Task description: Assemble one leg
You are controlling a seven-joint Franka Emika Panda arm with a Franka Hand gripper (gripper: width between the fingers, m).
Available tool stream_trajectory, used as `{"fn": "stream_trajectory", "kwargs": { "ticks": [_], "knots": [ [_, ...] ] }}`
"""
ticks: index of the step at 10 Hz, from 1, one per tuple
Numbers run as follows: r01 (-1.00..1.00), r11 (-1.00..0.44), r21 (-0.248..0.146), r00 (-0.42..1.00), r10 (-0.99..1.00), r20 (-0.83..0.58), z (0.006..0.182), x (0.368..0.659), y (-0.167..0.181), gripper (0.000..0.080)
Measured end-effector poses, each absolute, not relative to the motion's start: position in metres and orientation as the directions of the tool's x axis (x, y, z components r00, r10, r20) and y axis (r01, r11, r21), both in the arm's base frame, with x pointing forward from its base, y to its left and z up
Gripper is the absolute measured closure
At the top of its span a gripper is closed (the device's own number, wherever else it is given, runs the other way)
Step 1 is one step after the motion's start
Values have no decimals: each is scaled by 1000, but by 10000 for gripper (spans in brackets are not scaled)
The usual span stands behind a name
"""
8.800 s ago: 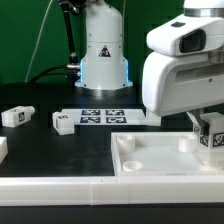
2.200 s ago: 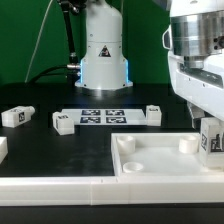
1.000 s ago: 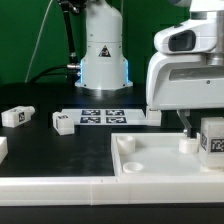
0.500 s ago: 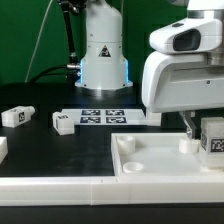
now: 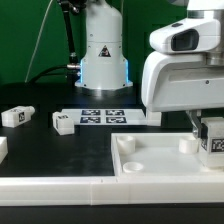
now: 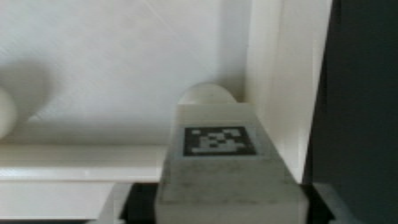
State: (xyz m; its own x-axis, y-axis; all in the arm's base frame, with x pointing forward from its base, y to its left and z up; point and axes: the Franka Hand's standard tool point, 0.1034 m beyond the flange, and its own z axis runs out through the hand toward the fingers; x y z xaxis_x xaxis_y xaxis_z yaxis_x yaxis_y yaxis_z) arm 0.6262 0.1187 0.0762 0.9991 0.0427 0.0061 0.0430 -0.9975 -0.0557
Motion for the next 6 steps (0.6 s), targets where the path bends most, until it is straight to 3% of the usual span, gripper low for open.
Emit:
{"fn": "stream_trajectory", "kwargs": {
  "ticks": [1, 6],
  "knots": [
    [34, -998, -56, 999, 34, 6, 76, 626, 119, 509],
    [-539, -839, -70, 842, -539, -17, 75, 626, 117, 509]
  ]
}}
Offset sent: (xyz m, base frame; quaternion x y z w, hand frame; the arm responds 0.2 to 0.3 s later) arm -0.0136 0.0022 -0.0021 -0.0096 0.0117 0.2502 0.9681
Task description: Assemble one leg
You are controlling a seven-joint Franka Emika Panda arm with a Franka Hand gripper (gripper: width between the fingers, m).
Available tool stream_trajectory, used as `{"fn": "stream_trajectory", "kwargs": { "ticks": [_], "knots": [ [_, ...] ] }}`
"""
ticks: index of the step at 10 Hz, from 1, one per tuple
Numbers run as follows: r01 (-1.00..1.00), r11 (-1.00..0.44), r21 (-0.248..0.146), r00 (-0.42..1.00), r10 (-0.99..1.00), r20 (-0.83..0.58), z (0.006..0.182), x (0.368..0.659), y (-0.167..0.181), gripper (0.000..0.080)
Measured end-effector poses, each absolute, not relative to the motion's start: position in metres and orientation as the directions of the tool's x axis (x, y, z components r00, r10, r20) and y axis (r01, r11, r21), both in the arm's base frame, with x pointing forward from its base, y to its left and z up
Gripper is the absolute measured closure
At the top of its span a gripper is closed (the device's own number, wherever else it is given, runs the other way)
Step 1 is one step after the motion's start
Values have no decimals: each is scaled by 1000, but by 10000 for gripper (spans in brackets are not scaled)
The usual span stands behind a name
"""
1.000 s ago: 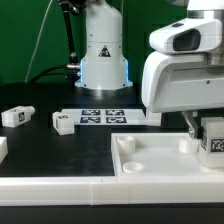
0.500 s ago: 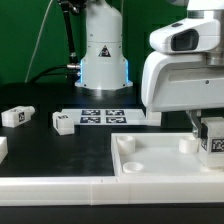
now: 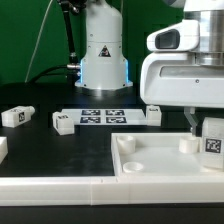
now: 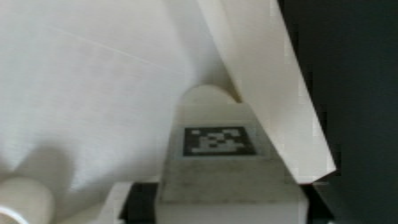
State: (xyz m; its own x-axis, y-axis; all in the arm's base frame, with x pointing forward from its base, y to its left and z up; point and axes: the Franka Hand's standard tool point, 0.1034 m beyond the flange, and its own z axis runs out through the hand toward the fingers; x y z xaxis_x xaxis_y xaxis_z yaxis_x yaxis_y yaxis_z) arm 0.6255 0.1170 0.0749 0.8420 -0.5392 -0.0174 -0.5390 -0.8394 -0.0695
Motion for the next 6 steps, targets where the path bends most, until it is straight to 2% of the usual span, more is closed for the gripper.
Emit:
{"fn": "stream_trajectory", "kwargs": {
  "ticks": [3, 6],
  "knots": [
    [-779, -622, -79, 626, -779, -33, 74, 625, 117, 509],
    [-939, -338, -66, 342, -938, -60, 74, 624, 118, 508]
  ]
}}
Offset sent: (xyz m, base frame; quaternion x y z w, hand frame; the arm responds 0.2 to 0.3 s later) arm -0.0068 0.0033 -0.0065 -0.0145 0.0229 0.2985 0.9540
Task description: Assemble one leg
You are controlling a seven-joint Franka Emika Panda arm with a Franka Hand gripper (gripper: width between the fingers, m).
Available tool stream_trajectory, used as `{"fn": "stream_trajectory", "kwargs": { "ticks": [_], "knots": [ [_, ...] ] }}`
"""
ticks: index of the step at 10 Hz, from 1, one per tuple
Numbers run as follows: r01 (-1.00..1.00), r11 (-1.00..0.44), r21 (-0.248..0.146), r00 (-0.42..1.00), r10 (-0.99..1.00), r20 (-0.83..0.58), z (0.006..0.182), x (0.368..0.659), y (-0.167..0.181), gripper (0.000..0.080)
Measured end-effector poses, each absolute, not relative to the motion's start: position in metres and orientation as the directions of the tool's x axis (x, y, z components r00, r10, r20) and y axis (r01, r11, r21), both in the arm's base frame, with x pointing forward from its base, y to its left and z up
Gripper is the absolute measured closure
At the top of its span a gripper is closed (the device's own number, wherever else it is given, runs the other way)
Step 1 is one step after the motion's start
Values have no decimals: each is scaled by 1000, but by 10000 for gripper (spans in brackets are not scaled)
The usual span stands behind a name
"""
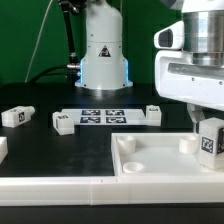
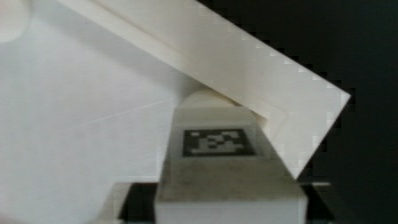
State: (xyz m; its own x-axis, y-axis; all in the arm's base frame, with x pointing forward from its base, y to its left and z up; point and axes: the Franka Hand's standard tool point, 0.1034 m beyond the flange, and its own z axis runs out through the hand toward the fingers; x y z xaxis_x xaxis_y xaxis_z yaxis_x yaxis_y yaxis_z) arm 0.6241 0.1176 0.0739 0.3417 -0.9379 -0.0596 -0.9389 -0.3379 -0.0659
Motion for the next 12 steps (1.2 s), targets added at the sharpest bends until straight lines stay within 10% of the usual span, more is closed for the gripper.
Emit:
{"fn": "stream_trajectory", "kwargs": {
  "ticks": [6, 10, 12],
  "knots": [
    [-997, 64, -38, -60, -992, -107, 73, 624, 119, 508],
    [-985, -161, -60, 166, -981, -96, 74, 625, 119, 170],
    [-938, -339, -77, 345, -935, -83, 73, 625, 119, 154]
  ]
}}
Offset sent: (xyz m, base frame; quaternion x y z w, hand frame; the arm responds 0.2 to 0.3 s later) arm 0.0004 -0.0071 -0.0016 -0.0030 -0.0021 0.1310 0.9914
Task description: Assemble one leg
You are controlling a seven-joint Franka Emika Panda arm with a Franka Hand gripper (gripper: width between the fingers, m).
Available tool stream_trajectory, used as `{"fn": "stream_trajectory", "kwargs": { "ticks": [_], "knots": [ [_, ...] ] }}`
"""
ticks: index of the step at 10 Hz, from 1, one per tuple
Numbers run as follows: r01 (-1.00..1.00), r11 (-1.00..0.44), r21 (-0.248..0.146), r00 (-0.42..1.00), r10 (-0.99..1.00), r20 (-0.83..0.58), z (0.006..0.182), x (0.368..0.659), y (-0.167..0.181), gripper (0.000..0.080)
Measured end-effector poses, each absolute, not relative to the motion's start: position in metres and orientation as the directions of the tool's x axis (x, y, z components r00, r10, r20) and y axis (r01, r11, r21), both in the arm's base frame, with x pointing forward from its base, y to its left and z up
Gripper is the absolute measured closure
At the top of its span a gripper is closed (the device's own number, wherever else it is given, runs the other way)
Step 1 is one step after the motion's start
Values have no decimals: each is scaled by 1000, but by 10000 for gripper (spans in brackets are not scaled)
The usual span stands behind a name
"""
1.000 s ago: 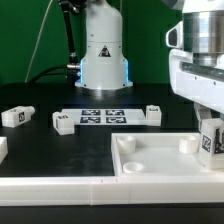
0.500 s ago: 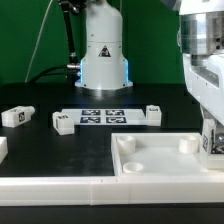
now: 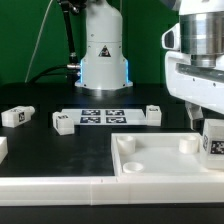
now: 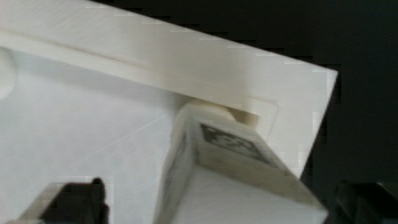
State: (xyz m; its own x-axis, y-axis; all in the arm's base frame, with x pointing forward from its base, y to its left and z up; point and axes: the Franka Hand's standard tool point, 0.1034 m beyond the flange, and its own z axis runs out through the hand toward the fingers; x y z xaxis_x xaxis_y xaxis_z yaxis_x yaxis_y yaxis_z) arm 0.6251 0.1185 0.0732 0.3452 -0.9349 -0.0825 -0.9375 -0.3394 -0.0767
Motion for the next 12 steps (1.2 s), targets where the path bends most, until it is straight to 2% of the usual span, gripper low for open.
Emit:
{"fn": "stream_trajectory", "kwargs": {
  "ticks": [3, 7, 10, 12],
  "knots": [
    [-802, -592, -83, 597, -800, -62, 74, 624, 121, 151],
    [-454, -888, -72, 891, -454, -15, 74, 625, 119, 151],
    [-221, -974, -55, 975, -222, 8, 73, 624, 119, 151],
    [-149, -987, -54, 989, -150, 12, 73, 624, 118, 160]
  ]
}}
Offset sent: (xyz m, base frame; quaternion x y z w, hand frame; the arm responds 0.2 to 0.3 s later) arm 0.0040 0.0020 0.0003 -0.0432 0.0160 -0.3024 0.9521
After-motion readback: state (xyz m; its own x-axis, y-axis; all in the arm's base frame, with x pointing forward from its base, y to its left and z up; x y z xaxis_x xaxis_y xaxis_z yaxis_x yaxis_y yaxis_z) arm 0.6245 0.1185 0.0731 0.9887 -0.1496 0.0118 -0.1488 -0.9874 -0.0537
